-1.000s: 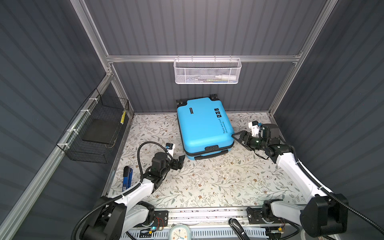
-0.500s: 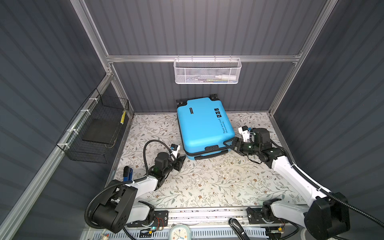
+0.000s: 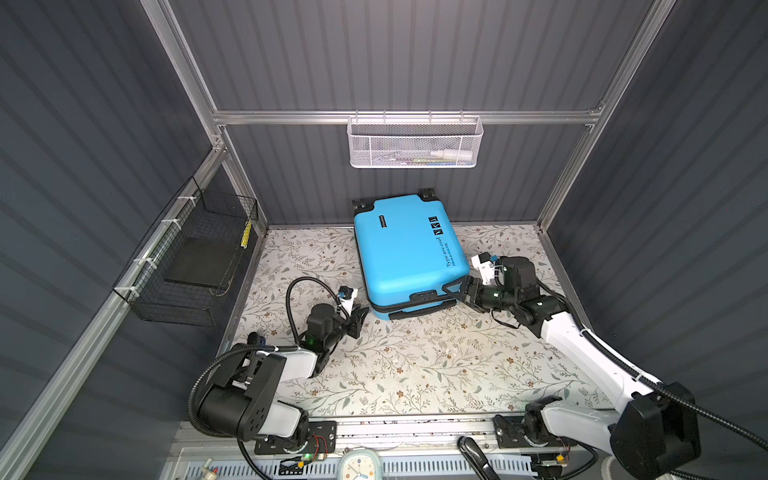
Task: Pack the luggage
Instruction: 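Move the left gripper to the silver zipper pull at the suitcase's near corner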
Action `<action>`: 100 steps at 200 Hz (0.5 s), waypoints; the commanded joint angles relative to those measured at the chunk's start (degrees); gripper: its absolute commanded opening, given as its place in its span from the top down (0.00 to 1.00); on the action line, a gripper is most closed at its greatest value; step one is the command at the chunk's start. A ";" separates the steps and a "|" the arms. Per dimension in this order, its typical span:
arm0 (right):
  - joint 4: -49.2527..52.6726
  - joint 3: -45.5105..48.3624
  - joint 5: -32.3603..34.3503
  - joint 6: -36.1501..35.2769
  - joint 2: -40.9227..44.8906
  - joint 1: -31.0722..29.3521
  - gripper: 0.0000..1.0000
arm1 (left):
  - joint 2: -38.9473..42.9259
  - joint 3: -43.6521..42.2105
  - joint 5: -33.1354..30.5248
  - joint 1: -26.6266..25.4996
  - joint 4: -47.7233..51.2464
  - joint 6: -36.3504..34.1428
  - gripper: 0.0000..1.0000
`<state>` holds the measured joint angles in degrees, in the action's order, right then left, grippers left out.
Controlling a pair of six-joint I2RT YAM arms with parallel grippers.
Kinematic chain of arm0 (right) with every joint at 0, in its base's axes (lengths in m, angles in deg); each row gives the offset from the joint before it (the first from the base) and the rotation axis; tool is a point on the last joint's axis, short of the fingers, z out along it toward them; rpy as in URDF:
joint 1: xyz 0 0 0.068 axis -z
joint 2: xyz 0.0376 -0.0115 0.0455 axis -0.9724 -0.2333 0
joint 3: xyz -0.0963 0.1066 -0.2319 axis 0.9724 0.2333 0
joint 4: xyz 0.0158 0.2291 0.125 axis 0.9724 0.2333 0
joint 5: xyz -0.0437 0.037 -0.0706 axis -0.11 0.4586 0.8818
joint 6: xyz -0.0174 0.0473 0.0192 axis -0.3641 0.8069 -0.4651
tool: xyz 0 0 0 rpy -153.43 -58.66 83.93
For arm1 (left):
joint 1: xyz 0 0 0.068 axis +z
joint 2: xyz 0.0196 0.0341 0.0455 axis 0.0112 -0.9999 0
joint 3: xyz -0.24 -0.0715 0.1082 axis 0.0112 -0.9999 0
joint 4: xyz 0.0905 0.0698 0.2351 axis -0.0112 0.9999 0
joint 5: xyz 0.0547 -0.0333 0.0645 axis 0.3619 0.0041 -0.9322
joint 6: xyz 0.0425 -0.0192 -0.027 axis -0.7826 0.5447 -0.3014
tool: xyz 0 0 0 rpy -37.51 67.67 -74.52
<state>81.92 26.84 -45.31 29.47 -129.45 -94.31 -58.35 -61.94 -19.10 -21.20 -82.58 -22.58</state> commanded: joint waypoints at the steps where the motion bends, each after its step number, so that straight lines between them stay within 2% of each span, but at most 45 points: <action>1: 0.11 0.24 0.51 -0.09 -0.21 -0.39 0.19 | -1.51 0.43 2.70 0.43 -4.17 -0.57 0.67; 100: -1.52 0.95 1.23 1.06 -2.06 -1.53 0.19 | -7.25 2.20 8.28 0.78 -11.69 0.75 0.68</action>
<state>81.35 27.17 -44.65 30.34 -131.17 -95.62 -64.95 -61.28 -13.24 -20.46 -89.60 -22.49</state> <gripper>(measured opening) 0.806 0.328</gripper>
